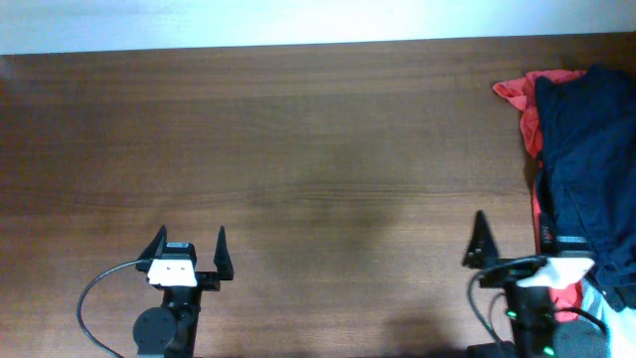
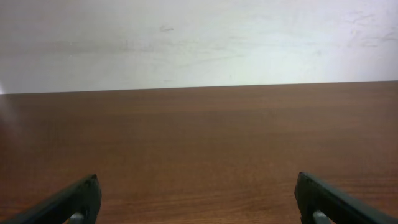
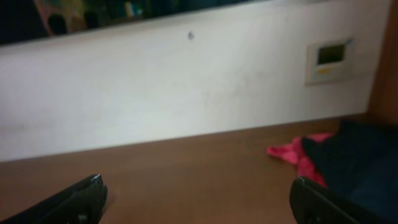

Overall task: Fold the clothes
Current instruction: 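Reach the right gripper into the clothes pile toward the navy shorts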

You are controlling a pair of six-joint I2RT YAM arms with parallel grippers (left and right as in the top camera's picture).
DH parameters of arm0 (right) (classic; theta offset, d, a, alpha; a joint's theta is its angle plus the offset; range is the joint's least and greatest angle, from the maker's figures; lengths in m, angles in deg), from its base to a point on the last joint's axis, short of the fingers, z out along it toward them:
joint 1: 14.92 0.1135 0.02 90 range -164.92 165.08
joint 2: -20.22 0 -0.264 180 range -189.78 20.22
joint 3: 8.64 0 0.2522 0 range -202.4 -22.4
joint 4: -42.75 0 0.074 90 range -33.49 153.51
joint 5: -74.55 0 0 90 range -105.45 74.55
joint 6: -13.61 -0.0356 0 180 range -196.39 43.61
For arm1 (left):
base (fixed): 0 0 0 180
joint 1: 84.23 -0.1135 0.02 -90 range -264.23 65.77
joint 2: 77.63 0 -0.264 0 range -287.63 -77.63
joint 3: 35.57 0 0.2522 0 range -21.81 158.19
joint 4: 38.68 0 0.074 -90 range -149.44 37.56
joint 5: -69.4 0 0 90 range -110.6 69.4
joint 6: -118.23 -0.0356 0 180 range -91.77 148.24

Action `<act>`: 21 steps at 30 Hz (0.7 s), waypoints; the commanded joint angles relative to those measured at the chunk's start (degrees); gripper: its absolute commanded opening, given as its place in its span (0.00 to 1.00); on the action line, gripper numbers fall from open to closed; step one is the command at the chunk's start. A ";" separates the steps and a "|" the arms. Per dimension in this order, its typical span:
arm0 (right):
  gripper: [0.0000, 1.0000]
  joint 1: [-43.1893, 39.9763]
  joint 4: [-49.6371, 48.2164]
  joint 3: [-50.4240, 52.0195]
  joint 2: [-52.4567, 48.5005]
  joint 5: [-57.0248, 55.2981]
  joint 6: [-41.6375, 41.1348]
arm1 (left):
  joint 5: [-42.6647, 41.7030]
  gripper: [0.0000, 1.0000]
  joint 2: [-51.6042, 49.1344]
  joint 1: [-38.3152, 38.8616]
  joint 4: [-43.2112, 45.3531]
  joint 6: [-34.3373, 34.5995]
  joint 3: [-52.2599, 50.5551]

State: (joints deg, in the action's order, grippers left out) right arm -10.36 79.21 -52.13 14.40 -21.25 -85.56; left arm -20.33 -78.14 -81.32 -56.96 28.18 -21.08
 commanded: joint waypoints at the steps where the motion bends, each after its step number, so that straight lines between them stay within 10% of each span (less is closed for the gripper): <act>1: 0.99 0.31 3.91 -9.88 -6.29 -3.61 -1.46 | 0.55 0.99 0.15 -0.31 -0.24 -0.85 -0.22; 21: 0.99 0.20 43.76 -60.59 -50.66 -15.34 -6.14 | 0.55 0.99 0.15 -0.31 -0.24 -0.85 -0.22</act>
State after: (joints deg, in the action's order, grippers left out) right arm -10.36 121.22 -109.51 -34.02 -31.44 -91.18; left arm -20.13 -78.16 -81.32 -56.98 28.18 -21.08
